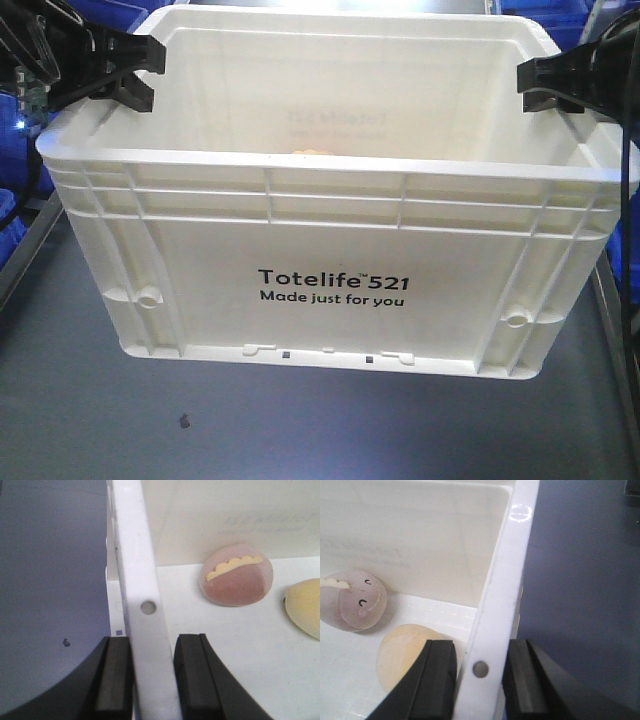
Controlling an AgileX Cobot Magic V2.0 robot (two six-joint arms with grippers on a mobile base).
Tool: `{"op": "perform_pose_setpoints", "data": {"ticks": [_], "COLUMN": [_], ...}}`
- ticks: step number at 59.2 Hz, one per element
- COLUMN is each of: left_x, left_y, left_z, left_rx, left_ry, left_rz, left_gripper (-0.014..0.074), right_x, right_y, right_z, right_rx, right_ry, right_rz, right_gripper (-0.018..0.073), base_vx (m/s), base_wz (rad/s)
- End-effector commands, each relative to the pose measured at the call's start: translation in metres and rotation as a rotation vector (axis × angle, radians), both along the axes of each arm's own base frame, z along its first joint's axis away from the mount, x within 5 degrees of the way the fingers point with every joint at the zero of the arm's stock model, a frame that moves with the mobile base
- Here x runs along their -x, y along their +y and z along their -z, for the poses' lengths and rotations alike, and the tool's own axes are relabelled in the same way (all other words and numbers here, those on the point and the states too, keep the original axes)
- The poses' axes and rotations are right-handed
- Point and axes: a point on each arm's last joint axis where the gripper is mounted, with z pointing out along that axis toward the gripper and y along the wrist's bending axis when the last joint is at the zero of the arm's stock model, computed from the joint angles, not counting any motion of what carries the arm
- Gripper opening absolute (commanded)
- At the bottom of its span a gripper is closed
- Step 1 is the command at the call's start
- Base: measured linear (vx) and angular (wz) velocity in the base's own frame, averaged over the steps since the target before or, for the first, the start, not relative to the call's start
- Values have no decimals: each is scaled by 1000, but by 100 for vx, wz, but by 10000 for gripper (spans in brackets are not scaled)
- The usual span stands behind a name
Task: Place moving items into box and shelve
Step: 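Hold the crate by its rims while the base drives alongside the shelving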
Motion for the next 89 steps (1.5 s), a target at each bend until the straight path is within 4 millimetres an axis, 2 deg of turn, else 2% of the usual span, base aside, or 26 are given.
{"op": "perform_pose_setpoints", "data": {"ticks": [1,89], "left_x": [12,12], "left_y": [-6,-6], "left_z": [-42,-42], "left_rx": [156,156], "left_ry": [-201,-201], "left_rz": [19,19], "left_gripper": [-6,-6], "right_x": [2,2], "right_y": [1,1], "right_z": [-30,-30], "right_rx": [-73,-73], "right_ry": [-168,-167], "right_rz": [25,25], "right_gripper": [-6,-6], "base_vx": [32,23], "base_wz": [31,54]}}
